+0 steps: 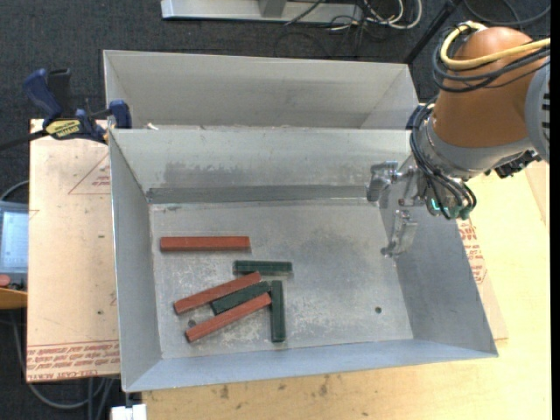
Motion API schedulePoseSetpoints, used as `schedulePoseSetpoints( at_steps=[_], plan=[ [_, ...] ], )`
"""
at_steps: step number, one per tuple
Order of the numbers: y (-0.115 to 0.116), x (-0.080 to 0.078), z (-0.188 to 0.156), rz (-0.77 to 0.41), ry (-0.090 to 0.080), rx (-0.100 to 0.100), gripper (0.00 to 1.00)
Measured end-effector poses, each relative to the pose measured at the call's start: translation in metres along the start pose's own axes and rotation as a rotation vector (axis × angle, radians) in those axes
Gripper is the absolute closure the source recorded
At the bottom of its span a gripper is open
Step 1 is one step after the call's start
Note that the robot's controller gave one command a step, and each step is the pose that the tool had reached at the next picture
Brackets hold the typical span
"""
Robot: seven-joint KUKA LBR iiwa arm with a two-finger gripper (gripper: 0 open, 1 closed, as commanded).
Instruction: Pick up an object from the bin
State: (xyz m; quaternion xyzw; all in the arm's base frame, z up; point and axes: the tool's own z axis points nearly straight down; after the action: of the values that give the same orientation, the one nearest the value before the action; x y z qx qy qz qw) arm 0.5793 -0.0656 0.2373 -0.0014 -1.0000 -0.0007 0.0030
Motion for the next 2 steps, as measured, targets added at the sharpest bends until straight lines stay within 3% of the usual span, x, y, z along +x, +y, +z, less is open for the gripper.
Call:
schedulePoseSetpoints(
  at_steps=[1, 2],
  plan=[
    [0.03, -0.028, 0.171, 0.262, -0.003, -0.001, 0.0],
    [0.149, -0.064, 0.136, 0.183, -0.013, -0.005, 0.0]
  ],
)
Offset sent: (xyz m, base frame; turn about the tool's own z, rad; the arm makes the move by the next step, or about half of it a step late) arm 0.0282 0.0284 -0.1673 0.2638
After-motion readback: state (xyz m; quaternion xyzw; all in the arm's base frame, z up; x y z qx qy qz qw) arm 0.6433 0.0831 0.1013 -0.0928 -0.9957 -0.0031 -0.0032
